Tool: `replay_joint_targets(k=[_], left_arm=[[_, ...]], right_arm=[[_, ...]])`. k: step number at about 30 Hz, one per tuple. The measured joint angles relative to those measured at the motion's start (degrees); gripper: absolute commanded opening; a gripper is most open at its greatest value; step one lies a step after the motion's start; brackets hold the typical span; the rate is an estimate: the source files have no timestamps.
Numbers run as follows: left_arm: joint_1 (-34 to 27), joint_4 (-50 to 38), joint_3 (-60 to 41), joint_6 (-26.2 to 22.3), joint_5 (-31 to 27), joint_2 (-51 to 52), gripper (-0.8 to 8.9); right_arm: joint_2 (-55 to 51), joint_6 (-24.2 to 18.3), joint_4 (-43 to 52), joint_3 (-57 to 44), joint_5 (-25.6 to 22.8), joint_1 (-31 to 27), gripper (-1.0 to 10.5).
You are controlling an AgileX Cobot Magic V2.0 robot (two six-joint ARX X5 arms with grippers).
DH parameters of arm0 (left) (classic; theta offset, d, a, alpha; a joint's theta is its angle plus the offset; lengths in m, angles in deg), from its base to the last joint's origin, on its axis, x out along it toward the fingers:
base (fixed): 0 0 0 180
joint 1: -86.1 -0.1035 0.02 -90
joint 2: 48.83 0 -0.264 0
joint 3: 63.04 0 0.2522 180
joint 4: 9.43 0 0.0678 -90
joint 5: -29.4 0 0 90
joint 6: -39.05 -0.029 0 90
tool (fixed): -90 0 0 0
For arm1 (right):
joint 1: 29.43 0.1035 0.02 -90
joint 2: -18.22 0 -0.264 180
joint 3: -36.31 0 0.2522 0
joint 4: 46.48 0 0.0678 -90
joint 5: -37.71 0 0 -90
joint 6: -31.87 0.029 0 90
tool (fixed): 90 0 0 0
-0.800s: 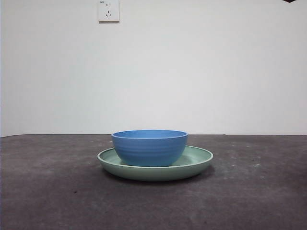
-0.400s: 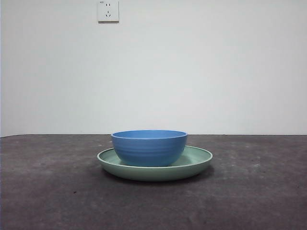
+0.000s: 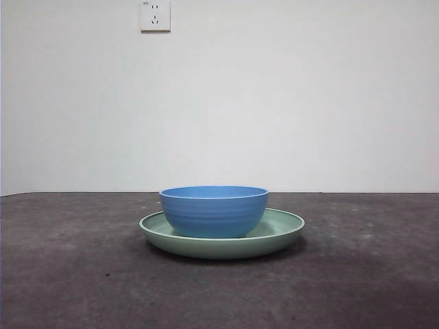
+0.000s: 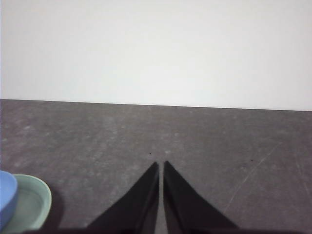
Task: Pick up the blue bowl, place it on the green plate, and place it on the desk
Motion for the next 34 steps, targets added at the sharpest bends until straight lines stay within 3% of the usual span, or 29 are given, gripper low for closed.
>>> replay_joint_targets(k=[12,18,34], left_arm=[[0.0,0.0,0.0,0.0,0.0,0.0,0.15],[0.0,0.0,0.0,0.0,0.0,0.0,0.15],[0.0,0.0,0.0,0.0,0.0,0.0,0.15]], right_arm=[[-7.89,0.79,3.37,-13.7,-1.51,0.0,0.1],[-7.87,1.79,-2.91,-13.88,-2.95,0.0,0.1],[-7.87,2.03,-2.67,-13.86,-2.93,0.0,0.1]])
